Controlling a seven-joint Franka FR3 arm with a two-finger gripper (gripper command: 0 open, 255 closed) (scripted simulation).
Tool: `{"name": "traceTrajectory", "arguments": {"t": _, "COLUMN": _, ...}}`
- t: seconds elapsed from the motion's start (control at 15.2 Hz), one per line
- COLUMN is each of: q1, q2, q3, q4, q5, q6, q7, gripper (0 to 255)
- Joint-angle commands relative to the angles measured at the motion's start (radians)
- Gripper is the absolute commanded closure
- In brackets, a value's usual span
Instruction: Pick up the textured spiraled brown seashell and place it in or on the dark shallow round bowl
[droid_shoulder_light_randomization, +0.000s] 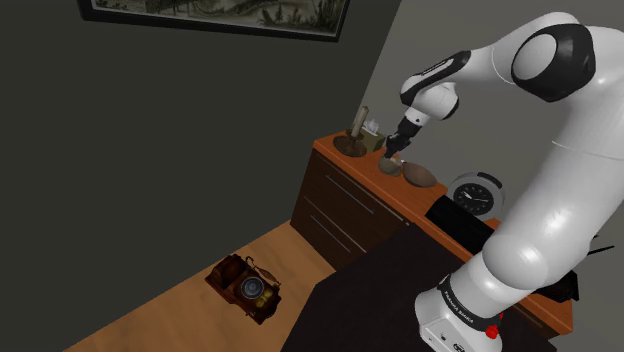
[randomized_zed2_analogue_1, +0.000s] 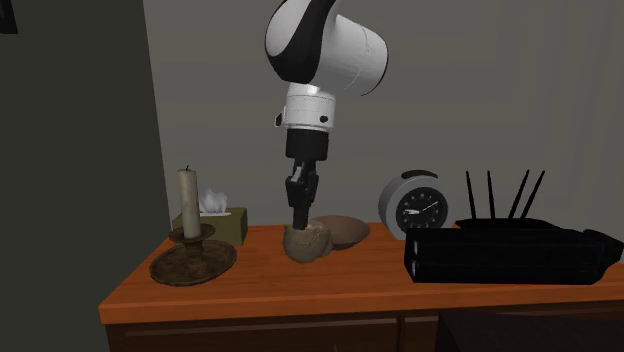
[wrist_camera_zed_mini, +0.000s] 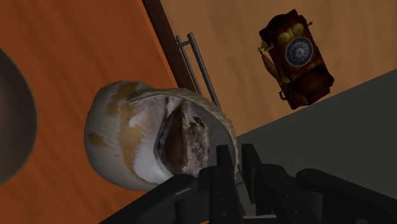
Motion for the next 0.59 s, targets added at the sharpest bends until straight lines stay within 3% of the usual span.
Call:
{"name": "traceTrajectory", "arguments": {"t": 0.0, "q1": 0.004, "q2": -0.018, "q3": -0.006, "q4": 0.009, "q5": -0.016, "q6": -0.024, "q7": 0.014, "gripper": 255}}
{"name": "traceTrajectory", "arguments": {"t": 0.53, "q1": 0.014, "q2": -0.082, "q3": -0.021, "q4": 0.040, "q5": -0.068, "q6": -0.106, "q7": 0.060, "gripper": 255}}
